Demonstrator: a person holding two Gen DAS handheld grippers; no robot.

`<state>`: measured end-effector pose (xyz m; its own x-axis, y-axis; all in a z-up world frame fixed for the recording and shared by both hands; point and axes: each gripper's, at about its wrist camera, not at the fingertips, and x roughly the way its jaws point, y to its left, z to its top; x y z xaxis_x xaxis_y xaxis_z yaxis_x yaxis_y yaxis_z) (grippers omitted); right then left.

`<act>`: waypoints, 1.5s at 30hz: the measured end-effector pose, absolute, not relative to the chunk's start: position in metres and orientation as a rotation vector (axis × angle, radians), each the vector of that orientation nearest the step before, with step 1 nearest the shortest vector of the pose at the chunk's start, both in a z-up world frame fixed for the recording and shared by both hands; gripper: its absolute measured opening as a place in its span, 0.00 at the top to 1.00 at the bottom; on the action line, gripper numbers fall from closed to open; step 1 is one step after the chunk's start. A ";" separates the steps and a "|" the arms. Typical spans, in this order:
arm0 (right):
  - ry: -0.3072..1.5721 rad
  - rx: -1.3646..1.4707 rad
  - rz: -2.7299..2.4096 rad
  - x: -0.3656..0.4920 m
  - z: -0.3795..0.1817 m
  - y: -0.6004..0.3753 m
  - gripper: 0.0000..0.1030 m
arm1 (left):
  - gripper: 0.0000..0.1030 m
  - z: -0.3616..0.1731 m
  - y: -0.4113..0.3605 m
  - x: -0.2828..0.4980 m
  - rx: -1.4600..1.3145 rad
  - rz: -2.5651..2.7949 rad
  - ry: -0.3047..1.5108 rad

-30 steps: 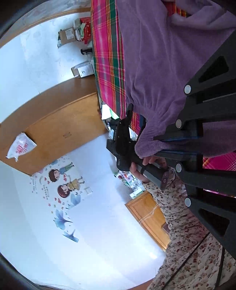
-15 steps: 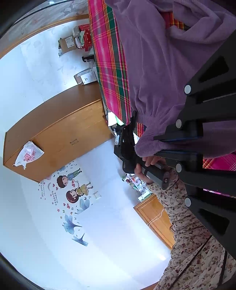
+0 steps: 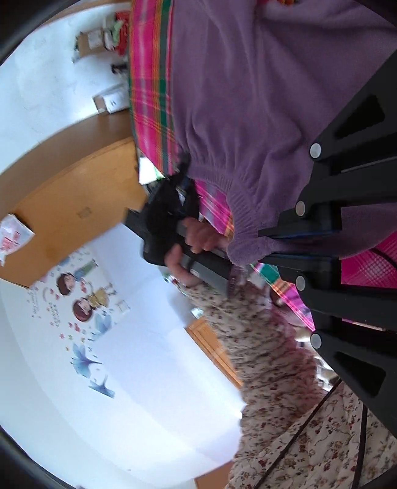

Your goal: Fold clothes

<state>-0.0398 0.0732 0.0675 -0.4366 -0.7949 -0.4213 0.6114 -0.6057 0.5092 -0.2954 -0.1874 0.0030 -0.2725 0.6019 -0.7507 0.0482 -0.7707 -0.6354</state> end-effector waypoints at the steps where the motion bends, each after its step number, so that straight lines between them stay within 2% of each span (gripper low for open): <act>1: -0.344 0.828 -2.075 -0.041 0.065 0.068 0.92 | 0.91 0.007 -0.186 -0.296 -1.620 2.112 -0.739; 5: -0.290 0.885 -2.004 -0.046 0.054 0.041 0.92 | 0.91 0.022 -0.181 -0.298 -1.614 2.152 -0.560; 17: -0.178 1.005 -1.885 -0.057 0.028 -0.025 0.91 | 0.91 0.019 -0.204 -0.308 -1.692 2.156 -0.417; 29: -0.114 1.056 -1.853 -0.063 0.023 -0.076 0.91 | 0.91 0.009 -0.238 -0.305 -1.693 2.173 -0.464; 45: -0.143 1.102 -1.814 -0.077 0.015 -0.103 0.91 | 0.91 0.001 -0.259 -0.312 -1.697 2.161 -0.539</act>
<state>-0.0768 -0.1025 0.0154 -0.1180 -0.7773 -0.6179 0.6712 -0.5211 0.5272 -0.3119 -0.2585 0.0011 -0.2287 0.4856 -0.8437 -0.0322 -0.8700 -0.4920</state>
